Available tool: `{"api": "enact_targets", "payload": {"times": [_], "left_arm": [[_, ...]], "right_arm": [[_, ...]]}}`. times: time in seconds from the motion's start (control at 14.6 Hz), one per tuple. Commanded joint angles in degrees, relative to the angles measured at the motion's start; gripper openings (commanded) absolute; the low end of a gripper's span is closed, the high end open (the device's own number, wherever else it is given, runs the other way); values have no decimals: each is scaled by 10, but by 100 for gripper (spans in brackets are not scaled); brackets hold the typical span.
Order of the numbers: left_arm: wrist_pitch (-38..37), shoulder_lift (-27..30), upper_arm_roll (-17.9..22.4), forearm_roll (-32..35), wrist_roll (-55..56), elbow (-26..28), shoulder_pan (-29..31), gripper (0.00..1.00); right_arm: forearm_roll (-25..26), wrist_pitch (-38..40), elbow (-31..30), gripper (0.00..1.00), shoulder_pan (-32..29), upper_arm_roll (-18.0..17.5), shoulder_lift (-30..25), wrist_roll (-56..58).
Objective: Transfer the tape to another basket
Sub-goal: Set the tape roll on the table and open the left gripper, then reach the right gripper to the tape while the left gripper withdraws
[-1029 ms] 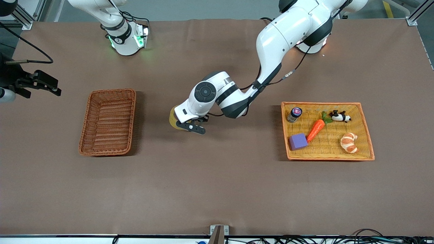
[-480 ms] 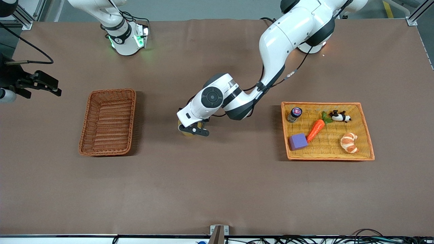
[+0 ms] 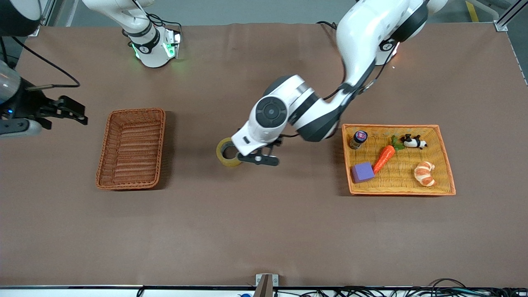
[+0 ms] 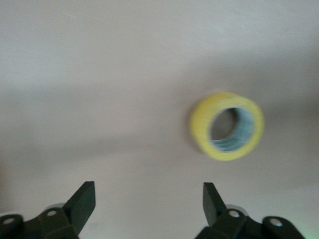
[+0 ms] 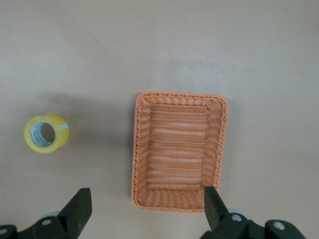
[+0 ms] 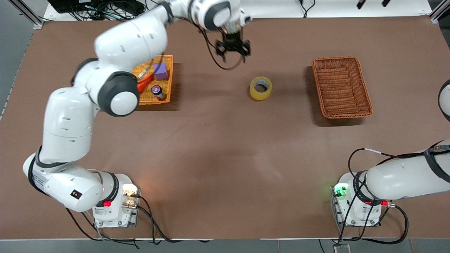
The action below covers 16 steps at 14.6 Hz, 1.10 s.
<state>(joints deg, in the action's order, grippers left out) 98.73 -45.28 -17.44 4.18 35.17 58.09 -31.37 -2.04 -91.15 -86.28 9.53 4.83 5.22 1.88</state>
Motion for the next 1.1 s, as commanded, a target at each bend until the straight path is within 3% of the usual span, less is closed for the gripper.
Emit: {"api": "enact_targets", "payload": {"times": [0.0,0.27,0.62,0.82,1.03], "left_arm": [[-13,98,28,20,-49,93,36,100],[3,256,30,15,-85,234,125,100],[27,404,151,-42,-177,342,137,100],[38,475,198,-51,-204,401,140,100],[52,514,229,-53,-253,432,141,100]], "right_arm": [[-3,-66,-44,100,57,1,15,-67],[5,-214,-118,100,156,1,72,-169],[10,-375,-224,100,248,4,119,-245],[62,-429,-265,100,265,3,142,-294],[63,-484,-284,100,284,2,171,-311]]}}
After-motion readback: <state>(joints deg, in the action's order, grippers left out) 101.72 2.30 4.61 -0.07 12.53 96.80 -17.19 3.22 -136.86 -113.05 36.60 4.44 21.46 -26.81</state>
